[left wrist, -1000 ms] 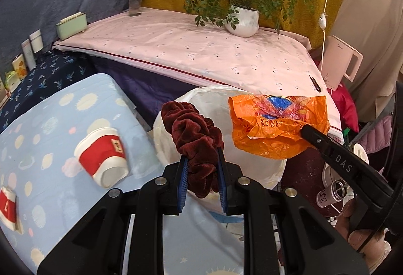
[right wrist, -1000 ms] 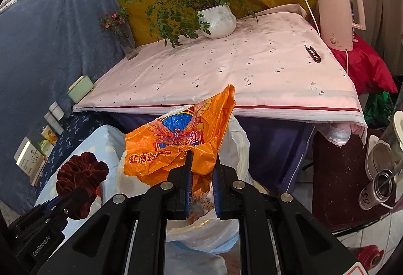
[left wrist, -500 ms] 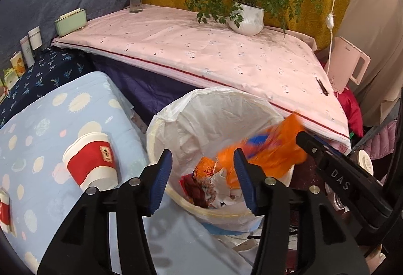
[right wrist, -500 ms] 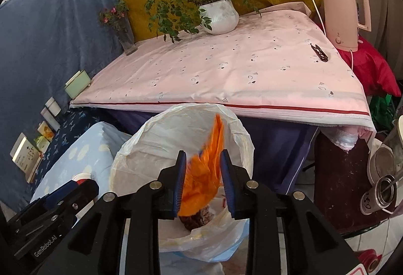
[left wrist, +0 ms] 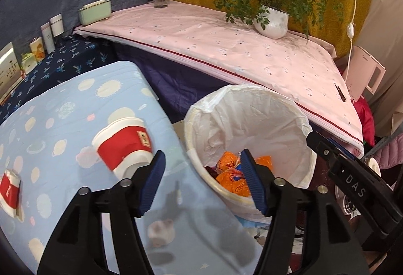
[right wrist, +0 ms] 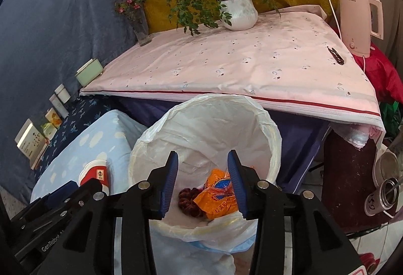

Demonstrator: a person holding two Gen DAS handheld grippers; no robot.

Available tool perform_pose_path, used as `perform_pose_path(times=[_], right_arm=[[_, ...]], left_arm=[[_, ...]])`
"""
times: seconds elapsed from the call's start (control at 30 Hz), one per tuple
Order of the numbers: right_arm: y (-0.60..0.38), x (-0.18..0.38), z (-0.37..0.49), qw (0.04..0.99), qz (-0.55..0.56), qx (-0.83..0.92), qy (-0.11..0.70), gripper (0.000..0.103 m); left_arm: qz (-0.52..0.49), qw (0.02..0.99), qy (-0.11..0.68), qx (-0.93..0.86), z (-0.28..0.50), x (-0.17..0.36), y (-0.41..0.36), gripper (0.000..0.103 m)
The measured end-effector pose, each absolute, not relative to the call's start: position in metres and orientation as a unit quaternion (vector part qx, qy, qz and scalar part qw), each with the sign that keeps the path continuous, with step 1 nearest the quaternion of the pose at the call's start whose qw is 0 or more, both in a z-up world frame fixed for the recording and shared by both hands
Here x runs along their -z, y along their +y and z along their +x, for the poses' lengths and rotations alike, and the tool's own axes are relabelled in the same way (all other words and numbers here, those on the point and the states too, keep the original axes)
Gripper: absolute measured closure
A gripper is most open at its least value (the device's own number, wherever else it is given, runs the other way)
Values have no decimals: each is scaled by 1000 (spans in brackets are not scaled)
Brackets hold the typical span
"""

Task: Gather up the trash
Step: 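Open both grippers to drop the scrunchie and orange bag into the bin, then move both open grippers back over the red-and-white paper cups on the table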

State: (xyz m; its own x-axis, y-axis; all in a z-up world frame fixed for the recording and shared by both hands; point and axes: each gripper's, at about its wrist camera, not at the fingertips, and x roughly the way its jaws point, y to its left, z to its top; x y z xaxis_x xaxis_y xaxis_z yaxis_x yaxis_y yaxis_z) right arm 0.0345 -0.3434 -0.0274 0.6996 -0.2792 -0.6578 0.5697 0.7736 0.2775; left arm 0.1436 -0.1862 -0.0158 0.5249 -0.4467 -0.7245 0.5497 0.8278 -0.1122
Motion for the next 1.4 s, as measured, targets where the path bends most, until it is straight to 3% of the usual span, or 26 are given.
perform_pose_path(times=[0.27,1.0,1.4], right_arm=[[-309,19,47,900,222,209,312,53],[-217,2,81,917,169,142,332,46],[-188,5,97,918,150,122,346,38]], left_arm=[[43,879,398,258,151,11,-147,41],[-12,897,407,170,165,7,-38,34],[-11,905,408,118,171,18,11,21]])
